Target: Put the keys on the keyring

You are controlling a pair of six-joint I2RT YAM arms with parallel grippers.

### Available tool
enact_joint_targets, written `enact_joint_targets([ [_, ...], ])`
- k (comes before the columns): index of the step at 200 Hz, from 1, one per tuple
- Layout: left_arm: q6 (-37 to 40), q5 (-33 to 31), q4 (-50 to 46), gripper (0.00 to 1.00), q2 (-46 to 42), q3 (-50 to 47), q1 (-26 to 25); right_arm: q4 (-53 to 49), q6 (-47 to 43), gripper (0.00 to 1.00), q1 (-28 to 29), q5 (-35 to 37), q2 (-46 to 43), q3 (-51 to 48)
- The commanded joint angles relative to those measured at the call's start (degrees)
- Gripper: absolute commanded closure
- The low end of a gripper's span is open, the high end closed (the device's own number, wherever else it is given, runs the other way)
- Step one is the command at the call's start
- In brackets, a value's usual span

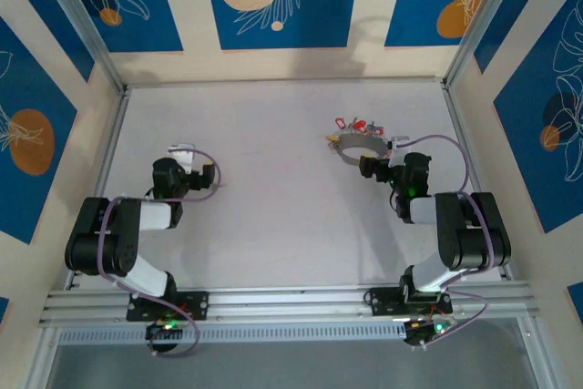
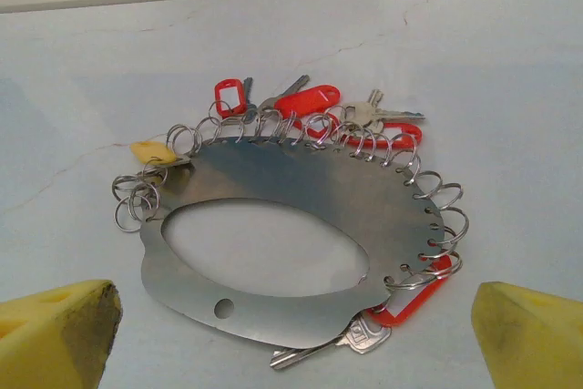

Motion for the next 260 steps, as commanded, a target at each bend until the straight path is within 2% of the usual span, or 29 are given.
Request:
enact_joint_targets([
  [1, -0.5, 0.4, 2.2, 0.0, -0.2, 0.0, -0.3, 1.0, 0.6, 0.01, -0.4, -0.8, -0.2, 0.2],
  [143, -0.6, 0.5, 2.0, 0.0, -0.1, 0.1, -0.1, 1.8, 1.8, 0.01, -1.3, -1.4, -0.3, -0.2],
  [162, -0.5, -1.7, 2.0, 0.0, -0.7, 0.0, -0.8, 2.4, 2.2, 0.01, -1.8, -2.2, -0.4, -0.6],
  [171, -0.6, -3.7, -1.9, 0.0, -2.5, 1.5, -1.3, 0.6, 2.8, 0.01, -1.9, -1.2, -1.9, 0.3],
  [193, -2.1, -6.5, -20.7, 0.0, -10.5, 8.7, -2.1, -16.9, 2.5, 0.01, -1.4, 0.2, -9.7, 6.9],
  [211, -7.4, -7.7, -34.2, 0.0, -17.1, 14.6, -2.1, -20.8, 5.3, 0.01, -0.9, 1.1, -15.5, 9.2],
  [224, -10.9, -8.5, -45.8, 0.0, -20.7, 20.4, -2.2, -23.3, 12.6, 0.01, -1.4, 3.5, -19.5, 10.4],
  [236, -16.6, -11.7, -57.2, 0.0, -22.4, 26.6, -2.1, -27.0, 24.8, 0.01, -2.9, 6.5, -22.8, 10.5],
  [247, -22.0, -14.6, -68.6, 0.0, -22.6, 32.4, -2.0, -29.2, 31.6, 0.01, -6.7, 0.7, -24.0, 10.8],
  [253, -22.1, -14.5, -71.8, 0.0, -22.6, 34.5, -1.9, -30.8, 33.0, 0.01, -8.2, -3.7, -23.2, 12.0],
  [260, -21.3, -13.4, -74.2, 0.0, -22.4, 36.0, -2.0, -36.1, 32.9, 0.01, -8.0, -4.5, -21.4, 15.1],
])
